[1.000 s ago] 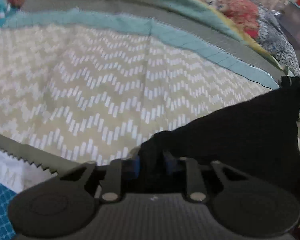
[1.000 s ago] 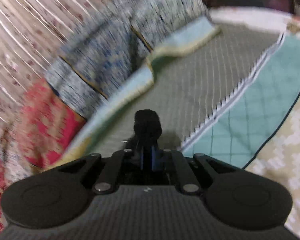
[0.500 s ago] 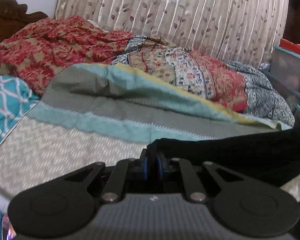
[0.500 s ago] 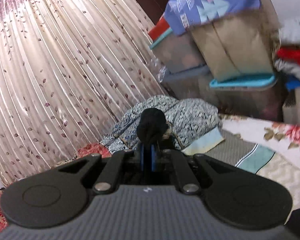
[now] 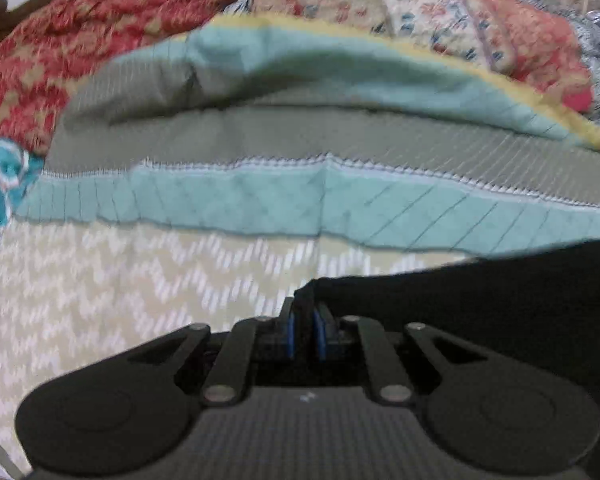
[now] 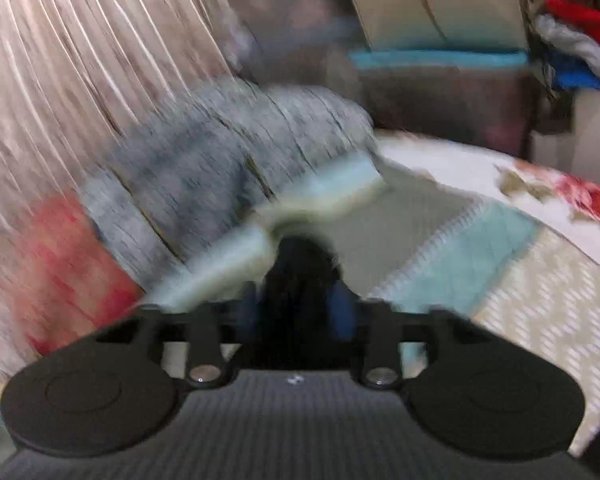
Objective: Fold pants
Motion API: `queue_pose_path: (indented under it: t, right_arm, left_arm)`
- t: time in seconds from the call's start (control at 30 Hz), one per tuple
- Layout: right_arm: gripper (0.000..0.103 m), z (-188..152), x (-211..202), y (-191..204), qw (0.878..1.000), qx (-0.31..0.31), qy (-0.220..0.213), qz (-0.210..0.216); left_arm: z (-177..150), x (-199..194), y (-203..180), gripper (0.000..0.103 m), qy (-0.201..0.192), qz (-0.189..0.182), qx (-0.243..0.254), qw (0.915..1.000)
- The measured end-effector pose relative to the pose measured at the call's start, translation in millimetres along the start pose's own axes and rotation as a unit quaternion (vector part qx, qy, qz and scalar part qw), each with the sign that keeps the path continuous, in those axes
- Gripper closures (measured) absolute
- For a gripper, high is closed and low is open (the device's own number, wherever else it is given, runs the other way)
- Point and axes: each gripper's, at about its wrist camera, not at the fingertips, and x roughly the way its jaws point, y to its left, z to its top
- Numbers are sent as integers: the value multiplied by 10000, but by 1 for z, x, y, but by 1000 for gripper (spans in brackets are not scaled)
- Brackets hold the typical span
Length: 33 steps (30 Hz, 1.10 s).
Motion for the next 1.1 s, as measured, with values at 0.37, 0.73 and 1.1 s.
queue_pose_path:
  t: [0.37,0.73,1.1]
  right_arm:
    - [57,-41,30,-101,9934,1039,440,223]
    - [96,-50,74,-56,9895,1113,789,472]
    - [70,-37,23,-94,9897,864,564,-989]
  left_arm:
    - [-26,-19,2,91,-318,26,89,9995]
    - [-25,-7,-3,90,-165,165,64,9997]
    - [-25,-15,-15,53,-21,217,247,9995]
